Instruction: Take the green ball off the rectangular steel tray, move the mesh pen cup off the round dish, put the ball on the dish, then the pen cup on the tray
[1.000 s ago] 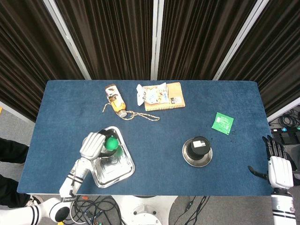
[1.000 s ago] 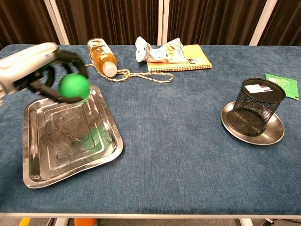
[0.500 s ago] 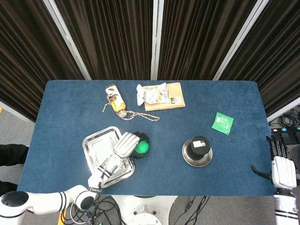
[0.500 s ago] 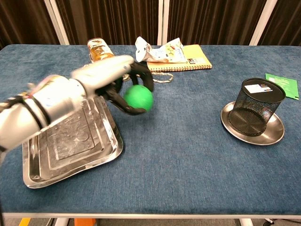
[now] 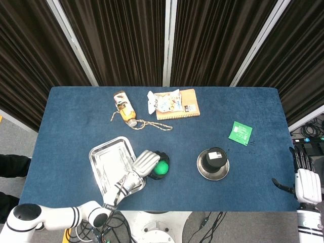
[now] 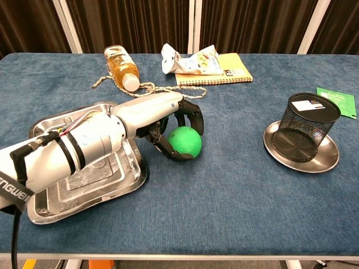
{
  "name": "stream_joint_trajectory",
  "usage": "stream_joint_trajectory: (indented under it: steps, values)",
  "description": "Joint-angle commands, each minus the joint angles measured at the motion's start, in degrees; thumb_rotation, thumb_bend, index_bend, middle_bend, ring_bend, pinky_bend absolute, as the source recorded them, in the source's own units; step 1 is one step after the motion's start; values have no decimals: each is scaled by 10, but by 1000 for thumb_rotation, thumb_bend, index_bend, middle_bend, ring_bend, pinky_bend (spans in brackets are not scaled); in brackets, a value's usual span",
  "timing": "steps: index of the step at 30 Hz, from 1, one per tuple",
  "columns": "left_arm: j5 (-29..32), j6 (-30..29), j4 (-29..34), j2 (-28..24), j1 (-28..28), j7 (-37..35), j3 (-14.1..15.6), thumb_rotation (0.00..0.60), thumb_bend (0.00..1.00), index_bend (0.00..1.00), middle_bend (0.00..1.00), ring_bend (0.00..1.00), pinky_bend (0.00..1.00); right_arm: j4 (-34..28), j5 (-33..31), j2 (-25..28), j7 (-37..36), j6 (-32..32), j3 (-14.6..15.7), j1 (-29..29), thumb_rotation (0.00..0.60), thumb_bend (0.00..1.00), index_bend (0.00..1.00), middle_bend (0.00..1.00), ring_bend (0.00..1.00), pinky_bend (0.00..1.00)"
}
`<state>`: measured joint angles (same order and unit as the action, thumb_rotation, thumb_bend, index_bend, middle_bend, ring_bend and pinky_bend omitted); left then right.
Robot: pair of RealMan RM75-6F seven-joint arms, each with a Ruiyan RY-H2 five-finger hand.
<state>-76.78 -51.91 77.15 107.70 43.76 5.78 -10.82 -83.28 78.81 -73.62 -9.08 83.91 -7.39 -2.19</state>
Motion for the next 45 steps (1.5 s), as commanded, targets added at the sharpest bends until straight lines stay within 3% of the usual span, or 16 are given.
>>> stream_joint_trajectory:
  steps: [1, 6, 10, 18, 27, 37, 45]
  values:
    - [-9, 0, -4, -3, 3, -15, 5, 600, 278, 350, 362, 360, 633, 2, -1, -1, -1, -1, -1, 0, 600, 54, 0, 0, 0, 0]
    - [-27, -4, -6, -12, 6, -26, 15, 600, 180, 192, 258, 203, 519, 4, -1, -3, -2, -2, -1, -1, 600, 55, 0, 0, 0, 0]
    - [-42, -26, -4, -16, 4, -34, 17, 600, 113, 149, 192, 126, 434, 4, 0, -4, -1, -2, -1, -1, 600, 55, 0, 0, 0, 0]
    - [-38, -61, 60, -68, -21, 5, 26, 600, 85, 146, 183, 121, 422, -5, 7, 0, 6, -5, 0, -6, 600, 54, 0, 0, 0, 0]
    - [4, -213, 148, -165, -147, 89, 64, 600, 84, 146, 158, 85, 315, -46, 38, 19, 50, -44, 2, -46, 600, 48, 0, 0, 0, 0]
    - [-13, -325, 144, -215, -253, 76, 108, 600, 80, 145, 155, 78, 240, -150, -7, 40, 188, -171, -20, -141, 600, 0, 0, 0, 0, 0]
    - [-26, -342, 121, -209, -283, 53, 112, 600, 78, 146, 155, 78, 231, -177, -69, 9, 280, -233, -27, -199, 600, 0, 0, 0, 0, 0]
